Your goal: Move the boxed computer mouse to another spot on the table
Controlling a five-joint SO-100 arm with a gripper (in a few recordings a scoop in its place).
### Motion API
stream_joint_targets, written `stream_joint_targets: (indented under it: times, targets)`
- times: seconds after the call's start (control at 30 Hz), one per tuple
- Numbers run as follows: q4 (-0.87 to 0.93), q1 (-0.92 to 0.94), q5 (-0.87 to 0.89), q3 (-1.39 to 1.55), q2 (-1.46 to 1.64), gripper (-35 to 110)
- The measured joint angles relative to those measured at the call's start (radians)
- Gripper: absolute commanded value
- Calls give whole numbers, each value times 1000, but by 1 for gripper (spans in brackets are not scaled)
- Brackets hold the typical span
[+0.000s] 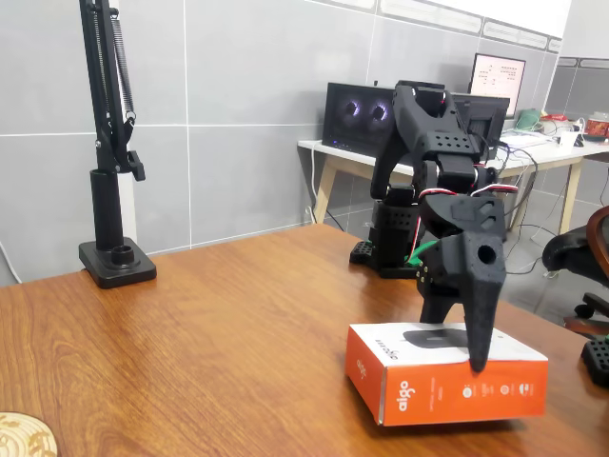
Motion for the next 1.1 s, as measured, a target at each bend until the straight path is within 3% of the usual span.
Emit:
stream_joint_targets:
  times: [0.3,0.5,0.73,0.87,1.1]
  targets:
    - [290,97,51,-81,210,18]
    - [377,324,144,-20,543,17]
    - [321,732,186,140,854,15]
    - [265,933,146,178,854,14]
    - [250,1123,74,232,726,21]
